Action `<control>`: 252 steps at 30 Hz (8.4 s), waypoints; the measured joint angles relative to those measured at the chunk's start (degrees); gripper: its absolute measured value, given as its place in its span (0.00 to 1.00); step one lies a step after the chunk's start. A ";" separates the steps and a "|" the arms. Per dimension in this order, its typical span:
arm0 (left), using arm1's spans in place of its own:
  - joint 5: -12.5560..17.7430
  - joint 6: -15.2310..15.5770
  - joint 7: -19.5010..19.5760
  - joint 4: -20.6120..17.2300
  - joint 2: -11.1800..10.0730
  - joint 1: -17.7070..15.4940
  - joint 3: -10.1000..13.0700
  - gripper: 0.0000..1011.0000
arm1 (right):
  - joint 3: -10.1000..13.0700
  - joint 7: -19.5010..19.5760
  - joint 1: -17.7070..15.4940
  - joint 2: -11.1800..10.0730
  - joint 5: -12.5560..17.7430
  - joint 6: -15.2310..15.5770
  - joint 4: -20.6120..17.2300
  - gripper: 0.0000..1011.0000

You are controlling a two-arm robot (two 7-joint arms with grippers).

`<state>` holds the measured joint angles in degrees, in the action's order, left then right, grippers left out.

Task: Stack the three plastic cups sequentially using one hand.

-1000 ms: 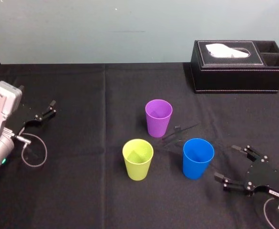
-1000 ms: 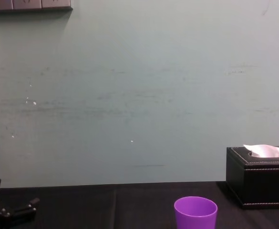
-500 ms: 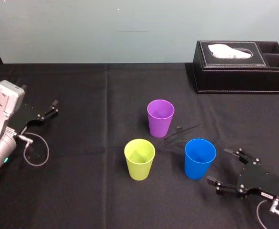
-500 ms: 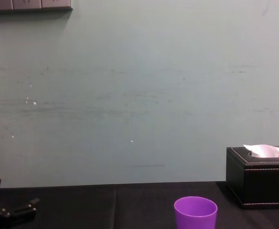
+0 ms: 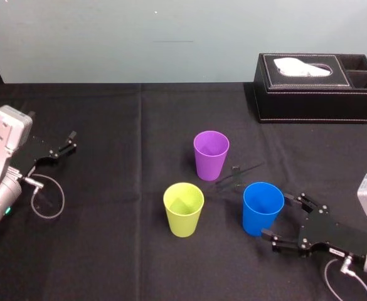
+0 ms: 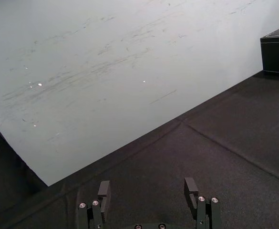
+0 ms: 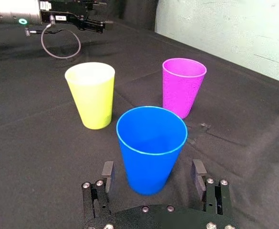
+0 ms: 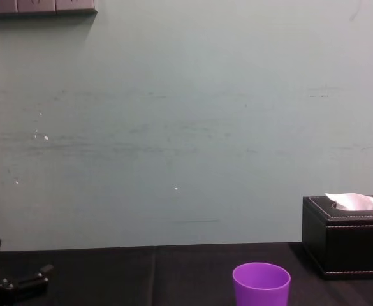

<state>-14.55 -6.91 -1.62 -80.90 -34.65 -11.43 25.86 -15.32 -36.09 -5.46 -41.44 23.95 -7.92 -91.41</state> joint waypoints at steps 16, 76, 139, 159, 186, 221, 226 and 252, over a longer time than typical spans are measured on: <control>0.00 0.00 0.00 0.00 0.00 0.00 0.00 1.00 | -2.97 -0.97 4.65 2.53 0.08 1.03 2.45 0.99; 0.00 0.00 0.00 0.00 0.00 0.00 0.00 1.00 | 0.82 4.25 2.27 -0.09 1.19 6.68 -7.33 0.71; 0.00 0.00 0.00 0.00 0.00 0.00 0.00 1.00 | -11.34 5.75 28.05 10.45 -0.90 18.42 4.11 0.71; 0.00 0.00 0.00 0.00 0.00 0.00 0.00 1.00 | -12.73 4.61 28.63 11.25 -1.04 17.19 7.31 0.71; 0.00 0.00 0.00 0.00 0.00 0.00 0.00 1.00 | -13.33 3.69 28.72 11.59 -1.19 16.18 9.25 0.71; 0.00 0.00 0.00 0.00 0.00 0.00 0.00 1.00 | -13.31 3.77 28.72 11.58 -1.18 16.28 9.15 0.99; 0.00 0.00 0.00 0.00 0.00 0.00 0.00 1.00 | -13.31 3.79 28.72 11.59 -1.18 16.28 9.15 0.99; 0.00 0.00 0.00 0.00 0.00 0.00 0.00 1.00 | -8.56 2.70 14.86 2.53 3.99 13.05 -4.81 0.99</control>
<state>-14.55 -6.91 -1.62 -80.90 -34.64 -11.43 25.86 -23.88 -33.39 9.40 -38.91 27.95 5.13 -96.21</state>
